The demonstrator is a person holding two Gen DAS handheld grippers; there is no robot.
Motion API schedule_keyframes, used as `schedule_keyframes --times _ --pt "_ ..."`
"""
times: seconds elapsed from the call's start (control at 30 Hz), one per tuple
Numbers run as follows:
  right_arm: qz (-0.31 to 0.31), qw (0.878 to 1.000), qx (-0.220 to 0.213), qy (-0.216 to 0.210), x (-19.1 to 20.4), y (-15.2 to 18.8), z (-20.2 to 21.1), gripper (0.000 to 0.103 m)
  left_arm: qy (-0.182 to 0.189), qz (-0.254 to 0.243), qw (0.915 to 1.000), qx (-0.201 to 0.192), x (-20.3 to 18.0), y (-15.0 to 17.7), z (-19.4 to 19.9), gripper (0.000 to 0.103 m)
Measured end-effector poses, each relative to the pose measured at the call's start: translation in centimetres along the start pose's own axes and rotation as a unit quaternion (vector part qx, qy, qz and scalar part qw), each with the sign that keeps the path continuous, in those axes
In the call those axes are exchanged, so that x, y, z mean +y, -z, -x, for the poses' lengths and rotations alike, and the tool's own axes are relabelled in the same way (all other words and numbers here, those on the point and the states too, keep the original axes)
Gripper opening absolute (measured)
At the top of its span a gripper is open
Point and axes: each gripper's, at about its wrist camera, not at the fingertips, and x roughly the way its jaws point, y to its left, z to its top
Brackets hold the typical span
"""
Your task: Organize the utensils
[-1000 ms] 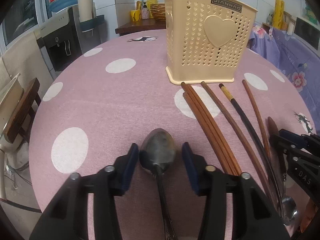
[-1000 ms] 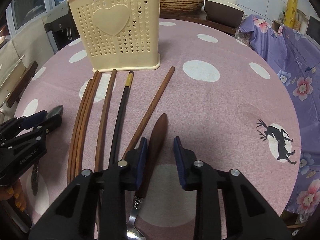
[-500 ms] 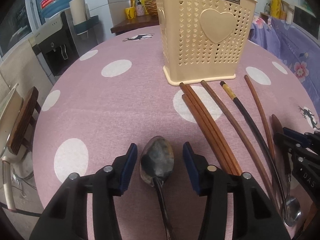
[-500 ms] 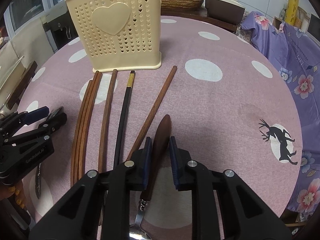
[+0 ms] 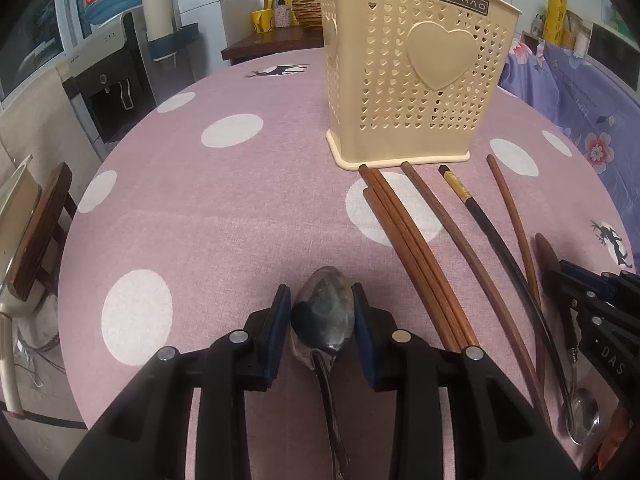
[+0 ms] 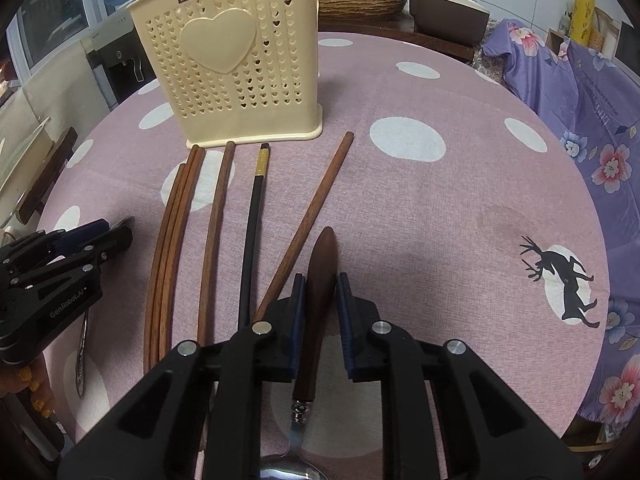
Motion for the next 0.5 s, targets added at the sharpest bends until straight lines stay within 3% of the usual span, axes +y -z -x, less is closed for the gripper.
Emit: schedule_keyframes --times 0.2,0.5 --pt "-0.003 1.0 -0.001 -0.006 -0.1 0.1 0.0 0.016 0.01 0.009 0.9999 0.001 0.6 -0.4 -0.2 0.011" --pt "-0.007 1.0 0.0 -0.012 -0.3 0.0 -0.1 0.016 0.02 0.01 0.9997 0.004 0.9 -1.4 -0.8 0.01"
